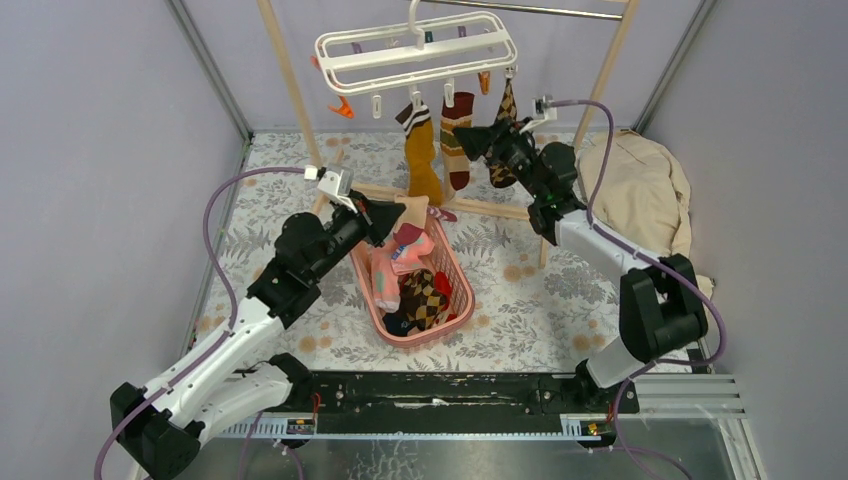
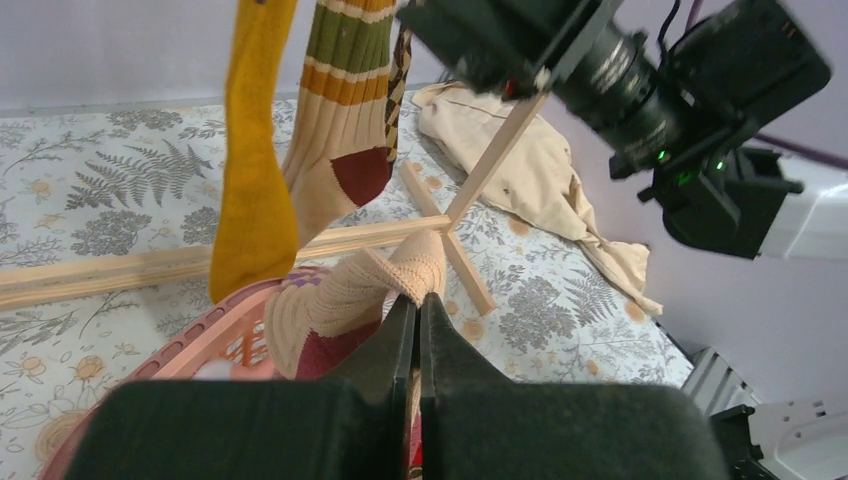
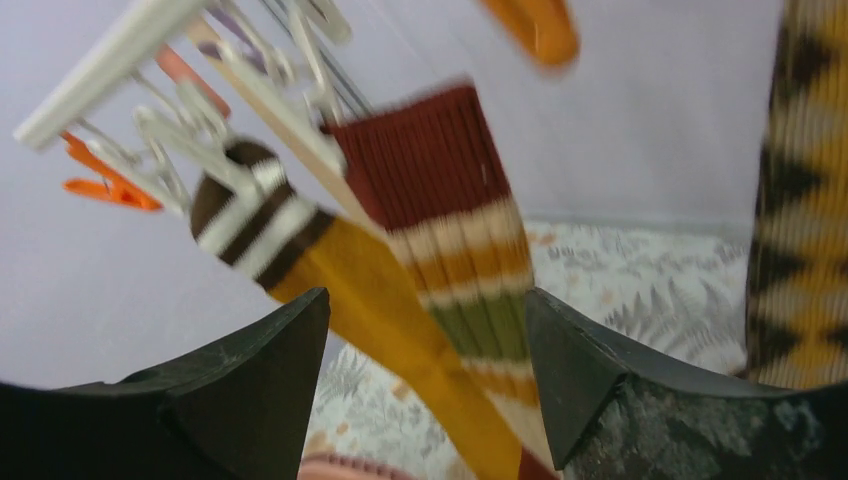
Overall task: Remove the socks clipped to the hanger
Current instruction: Place the sock in the bin.
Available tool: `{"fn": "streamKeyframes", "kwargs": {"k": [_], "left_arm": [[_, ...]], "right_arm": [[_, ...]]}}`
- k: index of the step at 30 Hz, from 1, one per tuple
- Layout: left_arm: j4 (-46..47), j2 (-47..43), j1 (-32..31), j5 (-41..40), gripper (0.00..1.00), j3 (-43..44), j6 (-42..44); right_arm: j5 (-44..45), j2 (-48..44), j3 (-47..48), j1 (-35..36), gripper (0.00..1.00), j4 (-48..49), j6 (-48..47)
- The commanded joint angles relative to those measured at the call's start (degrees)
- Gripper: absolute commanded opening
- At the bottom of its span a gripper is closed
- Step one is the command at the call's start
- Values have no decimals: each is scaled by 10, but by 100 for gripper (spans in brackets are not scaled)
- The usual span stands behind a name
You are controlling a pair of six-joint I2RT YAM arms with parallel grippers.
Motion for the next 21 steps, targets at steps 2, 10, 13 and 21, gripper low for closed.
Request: {"fn": "streamKeyframes", "kwargs": {"k": [2,10,13,21], "left_arm": [[-6,-31,2,30,0,4,-24],[-14,-79,2,41,0,-21,-57],[-21,-102,2,49,0,-30,-69],[-52,-145,2,86,0,-70,-104]], "right_arm": [[17,-84,-101,4,80,22,1],[29,-220,-246,5,80,-57,4],[23,-267,-288,5,80,-106,4],[10,-369,-376,5,81,-172,7]]}}
